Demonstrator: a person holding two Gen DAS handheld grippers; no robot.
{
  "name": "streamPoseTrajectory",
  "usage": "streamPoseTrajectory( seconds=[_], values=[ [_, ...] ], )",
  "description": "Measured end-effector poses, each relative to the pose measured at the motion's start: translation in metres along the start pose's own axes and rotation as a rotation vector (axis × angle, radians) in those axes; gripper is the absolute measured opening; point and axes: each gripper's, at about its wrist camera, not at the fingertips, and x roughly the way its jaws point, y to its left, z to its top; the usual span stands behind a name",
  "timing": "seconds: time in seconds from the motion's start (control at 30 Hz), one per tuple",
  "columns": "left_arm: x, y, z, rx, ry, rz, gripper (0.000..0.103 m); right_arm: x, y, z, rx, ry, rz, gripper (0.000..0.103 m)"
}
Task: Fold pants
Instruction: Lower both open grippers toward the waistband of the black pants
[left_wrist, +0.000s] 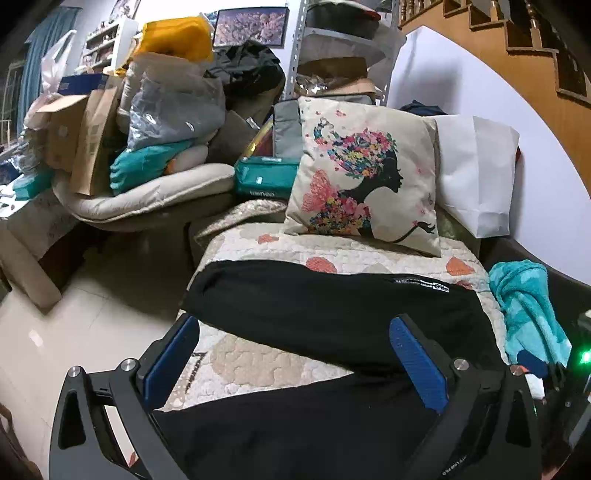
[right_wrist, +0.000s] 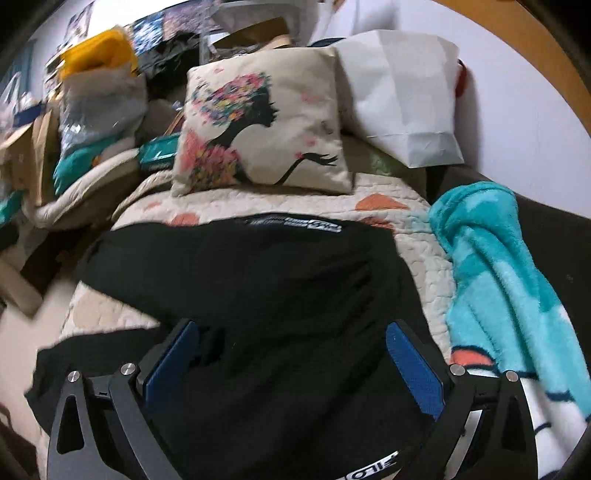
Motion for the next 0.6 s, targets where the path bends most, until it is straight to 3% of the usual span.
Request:
streamPoseTrajectory(
  seconds=[0.17, 0.6],
  values=[
    [-0.005, -0.001, -0.001, 0.047, -0.056, 0.061, 0.103, -0.011, 0.007, -0.002, -0.033, -0.035, -0.018, 0.103],
    [-0.016, 0.021, 0.005, -0.009, -0.068, 0.067, 0.103, -0.035, 0.016, -0.013, -0.047, -0.012, -0.079, 0.103]
  ],
)
